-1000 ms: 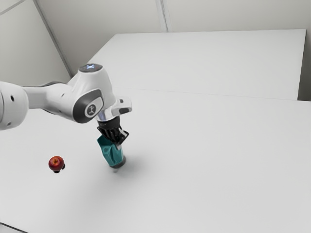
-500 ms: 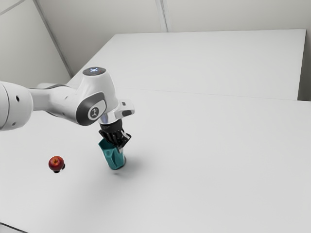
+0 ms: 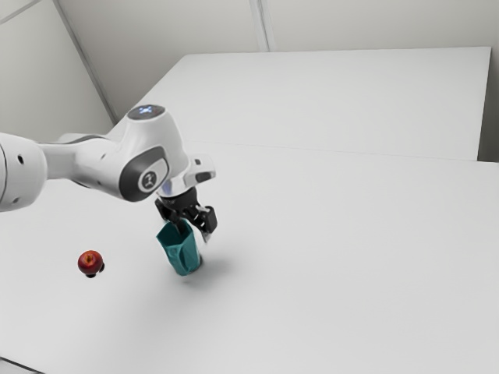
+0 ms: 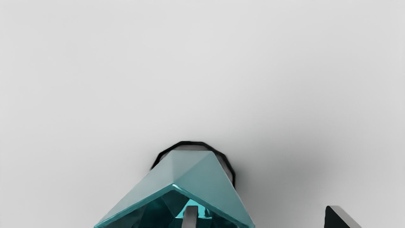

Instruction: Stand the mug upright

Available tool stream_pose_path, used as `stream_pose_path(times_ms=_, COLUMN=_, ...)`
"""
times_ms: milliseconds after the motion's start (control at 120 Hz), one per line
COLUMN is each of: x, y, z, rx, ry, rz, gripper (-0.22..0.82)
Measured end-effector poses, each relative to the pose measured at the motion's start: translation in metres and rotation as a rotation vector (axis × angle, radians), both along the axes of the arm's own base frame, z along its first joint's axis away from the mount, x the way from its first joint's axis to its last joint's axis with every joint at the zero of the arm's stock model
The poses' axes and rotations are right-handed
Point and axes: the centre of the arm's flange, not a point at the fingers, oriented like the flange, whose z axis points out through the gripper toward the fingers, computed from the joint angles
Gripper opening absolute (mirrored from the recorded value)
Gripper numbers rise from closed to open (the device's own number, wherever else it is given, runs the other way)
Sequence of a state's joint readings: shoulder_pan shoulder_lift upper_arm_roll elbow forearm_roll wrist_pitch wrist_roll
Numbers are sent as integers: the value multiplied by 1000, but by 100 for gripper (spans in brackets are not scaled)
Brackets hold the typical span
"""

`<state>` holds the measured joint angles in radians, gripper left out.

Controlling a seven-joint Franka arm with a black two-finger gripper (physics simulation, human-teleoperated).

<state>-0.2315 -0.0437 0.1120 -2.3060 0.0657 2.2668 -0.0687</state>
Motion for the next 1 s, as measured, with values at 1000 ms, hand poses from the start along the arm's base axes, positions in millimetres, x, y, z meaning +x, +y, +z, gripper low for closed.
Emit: stream_pose_path(times_ms=1000, x=48, y=-25, z=148, rx=-38, ry=-11, rz=4, gripper=58)
